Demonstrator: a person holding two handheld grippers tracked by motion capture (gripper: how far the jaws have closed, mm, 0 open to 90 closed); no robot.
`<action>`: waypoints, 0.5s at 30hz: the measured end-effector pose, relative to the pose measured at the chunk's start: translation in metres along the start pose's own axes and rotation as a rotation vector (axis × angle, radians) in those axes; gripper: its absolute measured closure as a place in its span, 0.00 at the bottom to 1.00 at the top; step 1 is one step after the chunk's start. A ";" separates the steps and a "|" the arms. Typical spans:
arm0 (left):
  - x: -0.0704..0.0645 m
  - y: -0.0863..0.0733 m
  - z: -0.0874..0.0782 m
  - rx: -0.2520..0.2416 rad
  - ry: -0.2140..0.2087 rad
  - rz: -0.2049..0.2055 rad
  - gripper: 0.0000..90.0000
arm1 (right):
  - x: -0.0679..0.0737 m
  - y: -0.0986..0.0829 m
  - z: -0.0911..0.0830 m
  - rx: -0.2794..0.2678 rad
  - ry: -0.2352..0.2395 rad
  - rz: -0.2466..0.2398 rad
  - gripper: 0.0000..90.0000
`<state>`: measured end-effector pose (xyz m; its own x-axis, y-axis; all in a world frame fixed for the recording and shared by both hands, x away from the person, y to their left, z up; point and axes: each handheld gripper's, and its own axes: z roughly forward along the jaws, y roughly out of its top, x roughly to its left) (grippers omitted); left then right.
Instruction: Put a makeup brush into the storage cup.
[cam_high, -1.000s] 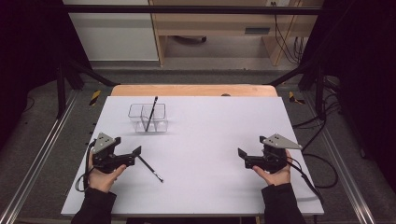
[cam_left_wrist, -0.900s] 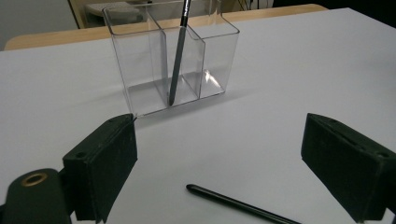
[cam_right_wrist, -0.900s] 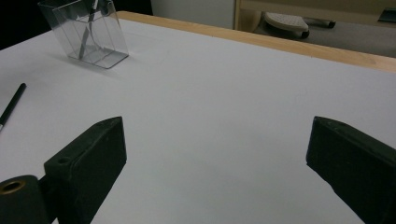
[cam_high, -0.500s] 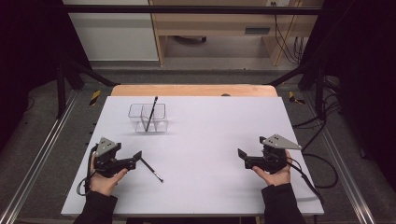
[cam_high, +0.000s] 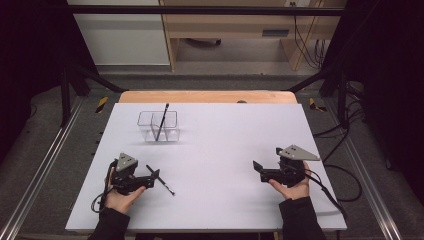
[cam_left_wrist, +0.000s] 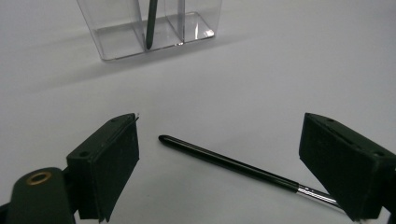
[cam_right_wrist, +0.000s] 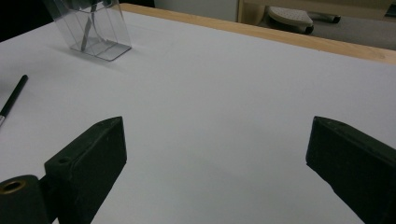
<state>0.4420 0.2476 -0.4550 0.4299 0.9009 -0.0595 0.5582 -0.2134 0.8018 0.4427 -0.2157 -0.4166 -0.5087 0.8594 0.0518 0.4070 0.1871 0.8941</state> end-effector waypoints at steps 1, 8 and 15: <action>-0.001 0.000 0.001 0.004 0.000 0.001 0.13 | 0.000 0.000 0.000 -0.001 0.001 0.001 0.06; -0.006 -0.005 0.010 0.045 0.007 -0.009 0.15 | 0.000 0.000 0.001 0.001 0.002 -0.002 0.06; -0.010 -0.007 0.017 0.076 0.015 -0.027 0.16 | 0.001 -0.001 0.001 0.003 0.003 -0.001 0.06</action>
<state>0.4456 0.2340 -0.4705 0.4042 0.9119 -0.0711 0.6216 -0.2168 0.7528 0.4428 -0.2145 -0.4177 -0.5113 0.8579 0.0516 0.4083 0.1897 0.8929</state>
